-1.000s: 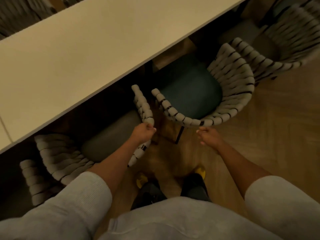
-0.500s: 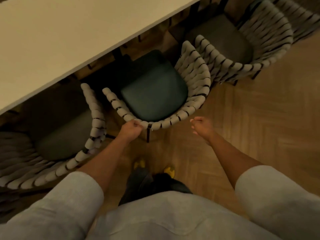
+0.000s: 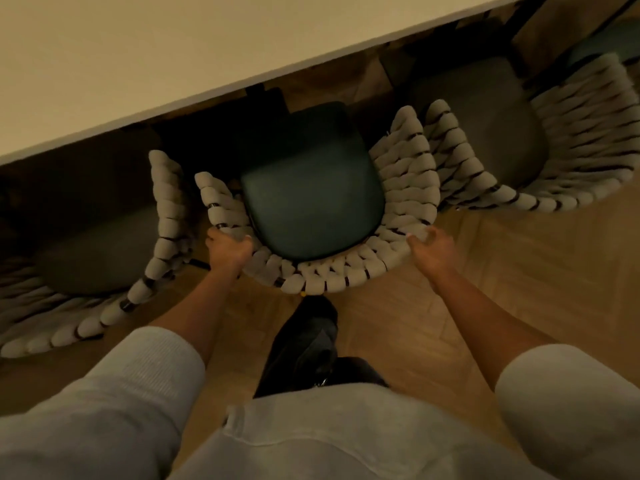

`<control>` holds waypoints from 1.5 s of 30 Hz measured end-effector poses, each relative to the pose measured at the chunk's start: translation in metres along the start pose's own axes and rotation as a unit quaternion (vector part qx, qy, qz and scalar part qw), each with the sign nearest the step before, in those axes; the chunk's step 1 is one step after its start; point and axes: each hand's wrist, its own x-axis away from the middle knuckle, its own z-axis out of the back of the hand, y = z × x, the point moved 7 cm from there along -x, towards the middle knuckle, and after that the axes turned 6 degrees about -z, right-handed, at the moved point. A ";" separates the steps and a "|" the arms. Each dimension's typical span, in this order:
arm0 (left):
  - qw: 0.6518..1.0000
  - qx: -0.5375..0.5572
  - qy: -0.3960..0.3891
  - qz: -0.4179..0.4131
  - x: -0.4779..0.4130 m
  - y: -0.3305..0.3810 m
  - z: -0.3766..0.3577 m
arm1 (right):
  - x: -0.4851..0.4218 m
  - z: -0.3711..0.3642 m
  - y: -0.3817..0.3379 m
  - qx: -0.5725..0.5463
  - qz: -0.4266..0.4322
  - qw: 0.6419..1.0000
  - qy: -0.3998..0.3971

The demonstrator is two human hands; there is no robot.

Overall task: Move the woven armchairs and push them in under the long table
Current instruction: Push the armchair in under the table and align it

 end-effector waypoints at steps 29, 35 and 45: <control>0.955 0.178 0.168 0.169 -0.056 0.023 0.003 | -0.203 0.014 -0.111 -0.107 -0.127 0.986 -0.021; 0.963 0.165 0.153 0.149 -0.089 0.033 0.007 | -0.231 -0.012 -0.125 -0.126 -0.117 0.983 -0.066; 0.983 0.122 0.075 0.113 -0.103 0.033 0.000 | -0.244 -0.028 -0.117 -0.098 -0.096 0.986 -0.094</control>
